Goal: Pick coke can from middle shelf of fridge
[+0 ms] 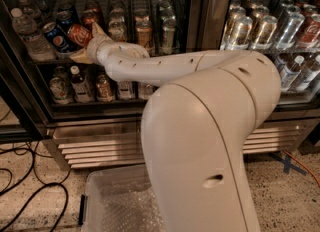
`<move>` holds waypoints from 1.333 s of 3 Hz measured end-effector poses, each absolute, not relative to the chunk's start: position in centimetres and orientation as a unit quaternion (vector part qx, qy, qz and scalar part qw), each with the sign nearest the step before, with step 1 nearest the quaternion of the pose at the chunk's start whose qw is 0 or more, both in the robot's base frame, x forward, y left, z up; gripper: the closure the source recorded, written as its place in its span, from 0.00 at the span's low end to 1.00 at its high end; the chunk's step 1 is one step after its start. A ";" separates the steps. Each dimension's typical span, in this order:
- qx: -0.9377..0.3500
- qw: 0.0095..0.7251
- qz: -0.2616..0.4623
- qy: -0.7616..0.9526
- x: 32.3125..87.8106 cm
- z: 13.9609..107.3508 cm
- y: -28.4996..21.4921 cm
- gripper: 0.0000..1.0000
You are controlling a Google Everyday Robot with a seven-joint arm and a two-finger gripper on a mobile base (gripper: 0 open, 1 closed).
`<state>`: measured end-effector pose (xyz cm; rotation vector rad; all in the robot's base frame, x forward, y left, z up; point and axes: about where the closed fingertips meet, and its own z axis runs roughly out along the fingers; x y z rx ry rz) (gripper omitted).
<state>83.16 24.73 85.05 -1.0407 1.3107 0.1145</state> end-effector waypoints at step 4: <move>-0.452 0.679 0.026 0.577 84.9 84.7 25.1 0.50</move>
Offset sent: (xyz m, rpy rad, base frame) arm 0.0206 0.0018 0.0055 -0.0111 -0.0609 -0.0694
